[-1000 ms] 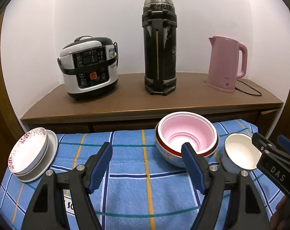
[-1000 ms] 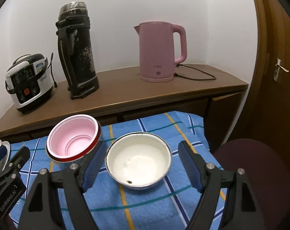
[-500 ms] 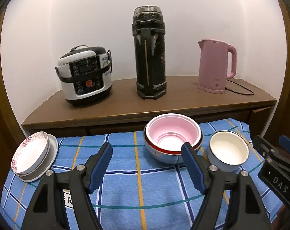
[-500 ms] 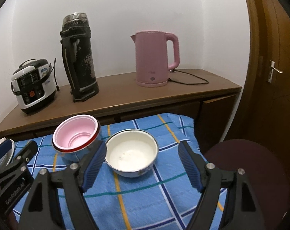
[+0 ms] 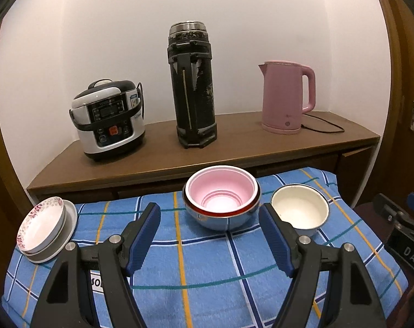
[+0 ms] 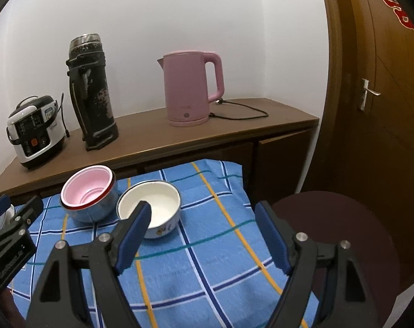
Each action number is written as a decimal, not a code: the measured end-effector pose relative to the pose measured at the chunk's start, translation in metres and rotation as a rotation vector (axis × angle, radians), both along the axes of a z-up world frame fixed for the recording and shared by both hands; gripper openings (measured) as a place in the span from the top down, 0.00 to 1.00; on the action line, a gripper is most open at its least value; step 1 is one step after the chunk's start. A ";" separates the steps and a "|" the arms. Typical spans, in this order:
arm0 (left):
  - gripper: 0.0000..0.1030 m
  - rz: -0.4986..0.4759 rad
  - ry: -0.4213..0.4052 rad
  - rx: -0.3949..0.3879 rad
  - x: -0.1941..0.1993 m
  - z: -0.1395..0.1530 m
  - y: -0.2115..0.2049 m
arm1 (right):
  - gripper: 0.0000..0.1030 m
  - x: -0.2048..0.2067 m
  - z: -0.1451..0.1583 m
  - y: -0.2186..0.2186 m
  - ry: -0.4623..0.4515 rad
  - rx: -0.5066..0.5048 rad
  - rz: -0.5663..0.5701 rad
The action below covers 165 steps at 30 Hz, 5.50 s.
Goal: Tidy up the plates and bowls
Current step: 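Move the right gripper to the rim of the white enamel bowl, then grasp the white enamel bowl rim with the right gripper and lift, then carry the white enamel bowl with the right gripper over the nested bowls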
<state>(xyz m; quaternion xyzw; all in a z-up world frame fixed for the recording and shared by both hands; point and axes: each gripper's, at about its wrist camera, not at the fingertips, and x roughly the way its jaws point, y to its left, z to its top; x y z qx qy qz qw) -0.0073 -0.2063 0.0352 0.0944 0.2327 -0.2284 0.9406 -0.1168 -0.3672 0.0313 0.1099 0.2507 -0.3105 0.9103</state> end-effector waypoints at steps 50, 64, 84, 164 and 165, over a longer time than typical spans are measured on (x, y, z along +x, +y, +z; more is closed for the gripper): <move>0.26 0.014 0.265 0.059 0.028 -0.054 -0.045 | 0.46 0.007 -0.030 -0.044 -0.046 0.162 0.082; 0.26 0.017 0.327 -0.086 0.043 -0.044 -0.046 | 0.49 0.033 -0.035 -0.057 -0.082 0.243 0.150; 0.62 0.052 0.474 -0.075 0.063 -0.073 -0.096 | 0.61 0.095 -0.061 -0.079 0.011 0.304 0.214; 0.93 0.066 0.345 -0.145 0.050 -0.032 0.051 | 0.92 0.090 -0.017 0.081 0.018 0.252 0.390; 0.93 0.067 0.342 -0.146 0.052 -0.031 0.051 | 0.92 0.092 -0.015 0.081 0.015 0.249 0.390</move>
